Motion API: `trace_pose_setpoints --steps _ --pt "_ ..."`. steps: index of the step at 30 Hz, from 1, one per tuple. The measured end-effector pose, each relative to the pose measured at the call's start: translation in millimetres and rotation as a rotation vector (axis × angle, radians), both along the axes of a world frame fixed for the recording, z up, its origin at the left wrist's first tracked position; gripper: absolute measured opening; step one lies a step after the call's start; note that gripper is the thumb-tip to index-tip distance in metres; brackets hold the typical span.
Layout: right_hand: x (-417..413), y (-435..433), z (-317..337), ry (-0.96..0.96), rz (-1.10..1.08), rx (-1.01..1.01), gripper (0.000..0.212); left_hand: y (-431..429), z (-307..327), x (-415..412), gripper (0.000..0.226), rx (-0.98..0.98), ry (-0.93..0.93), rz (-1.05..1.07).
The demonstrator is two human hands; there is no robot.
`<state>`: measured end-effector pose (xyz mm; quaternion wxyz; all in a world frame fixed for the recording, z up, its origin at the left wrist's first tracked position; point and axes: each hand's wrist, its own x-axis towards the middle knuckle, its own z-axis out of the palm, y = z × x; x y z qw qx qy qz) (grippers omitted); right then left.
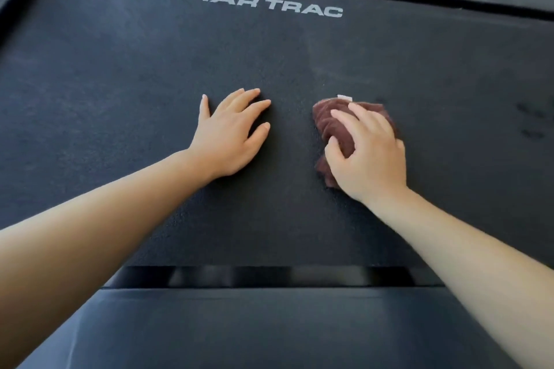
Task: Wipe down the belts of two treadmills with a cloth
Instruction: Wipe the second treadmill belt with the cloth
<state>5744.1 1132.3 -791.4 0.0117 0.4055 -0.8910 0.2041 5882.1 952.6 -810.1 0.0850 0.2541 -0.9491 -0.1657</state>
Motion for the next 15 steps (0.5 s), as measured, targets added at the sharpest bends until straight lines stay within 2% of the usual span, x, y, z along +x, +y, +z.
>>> trace_pose_setpoints --steps 5,15 --pt "-58 -44 -1 0.012 -0.011 0.004 0.046 8 -5 -9 0.053 -0.101 -0.049 0.056" --pt "-67 -51 -4 0.029 0.063 0.005 0.053 14 9 -14 0.05 -0.1 -0.108 0.121"
